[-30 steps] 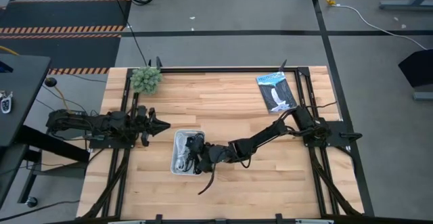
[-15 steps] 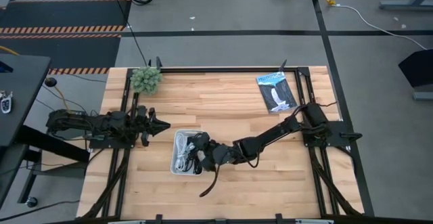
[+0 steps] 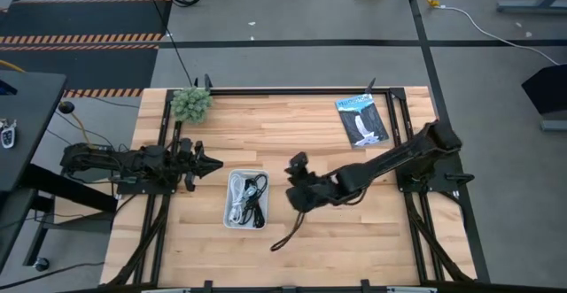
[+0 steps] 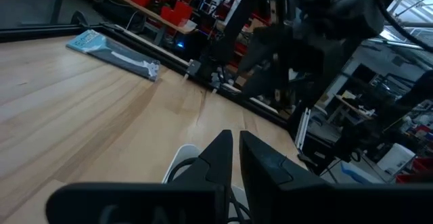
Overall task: Pick and place USB-C Cables
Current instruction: Return to Home Position
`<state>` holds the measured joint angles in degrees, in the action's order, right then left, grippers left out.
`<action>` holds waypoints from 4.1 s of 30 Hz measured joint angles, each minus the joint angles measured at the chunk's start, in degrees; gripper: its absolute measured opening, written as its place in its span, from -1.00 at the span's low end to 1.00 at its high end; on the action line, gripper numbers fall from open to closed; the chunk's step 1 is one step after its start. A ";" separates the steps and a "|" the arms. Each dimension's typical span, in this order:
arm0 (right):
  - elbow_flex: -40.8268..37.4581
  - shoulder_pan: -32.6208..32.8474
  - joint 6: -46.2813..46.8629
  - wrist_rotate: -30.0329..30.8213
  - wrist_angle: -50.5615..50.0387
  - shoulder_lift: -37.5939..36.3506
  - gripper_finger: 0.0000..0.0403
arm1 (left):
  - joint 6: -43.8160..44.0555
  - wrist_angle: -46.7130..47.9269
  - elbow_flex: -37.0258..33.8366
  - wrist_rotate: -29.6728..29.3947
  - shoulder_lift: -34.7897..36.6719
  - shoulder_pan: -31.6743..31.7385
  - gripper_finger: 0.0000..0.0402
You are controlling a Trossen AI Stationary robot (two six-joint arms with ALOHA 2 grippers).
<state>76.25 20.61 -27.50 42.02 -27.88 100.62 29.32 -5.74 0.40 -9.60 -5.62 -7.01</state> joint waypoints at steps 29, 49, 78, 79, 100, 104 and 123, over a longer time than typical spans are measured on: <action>-58.99 2.68 14.05 -16.15 72.92 -48.48 -0.22 | 0.00 0.00 -0.01 -0.01 -0.01 0.01 -0.82; -75.93 -3.02 29.27 -16.71 89.88 -55.22 -0.22 | 0.00 0.14 -0.01 -0.01 0.01 0.01 -0.82; -75.92 -3.04 19.86 -17.68 89.50 -54.80 -0.22 | 0.00 0.00 0.00 -0.01 0.01 0.00 -0.82; -75.93 -3.04 19.86 -17.68 89.50 -54.80 -0.22 | 0.00 0.00 -0.02 -0.01 -0.01 0.02 -0.82; -75.91 -3.04 19.86 -17.68 89.50 -54.80 -0.22 | 0.00 0.00 -0.02 -0.01 0.01 0.00 -0.82; -75.91 -3.04 19.86 -17.68 89.50 -54.78 -0.22 | 0.00 0.00 0.00 -0.01 0.01 0.02 -0.82; -75.91 -3.02 19.86 -17.68 89.50 -54.78 -0.22 | 0.00 0.01 -0.01 -0.01 0.01 0.01 -0.82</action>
<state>0.34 17.58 -7.64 24.34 61.62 45.84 29.32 -5.72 0.39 -9.61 -5.61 -6.99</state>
